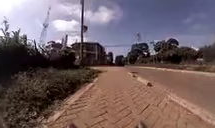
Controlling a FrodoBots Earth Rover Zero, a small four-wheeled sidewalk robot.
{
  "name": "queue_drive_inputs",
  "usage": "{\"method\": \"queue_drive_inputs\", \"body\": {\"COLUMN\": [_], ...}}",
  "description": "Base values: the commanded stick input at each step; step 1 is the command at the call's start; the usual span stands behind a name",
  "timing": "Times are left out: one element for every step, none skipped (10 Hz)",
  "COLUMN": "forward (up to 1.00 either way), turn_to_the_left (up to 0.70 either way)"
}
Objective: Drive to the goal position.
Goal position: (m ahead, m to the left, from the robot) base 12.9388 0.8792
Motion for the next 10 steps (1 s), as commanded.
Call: {"method": "queue_drive_inputs", "body": {"forward": [1.00, 1.00, 1.00, 1.00, 1.00, 1.00, 1.00, 1.00, 1.00, 1.00], "turn_to_the_left": [0.00, 0.00, 0.00, 0.00, 0.00, 0.00, 0.00, 0.00, 0.00, 0.00]}}
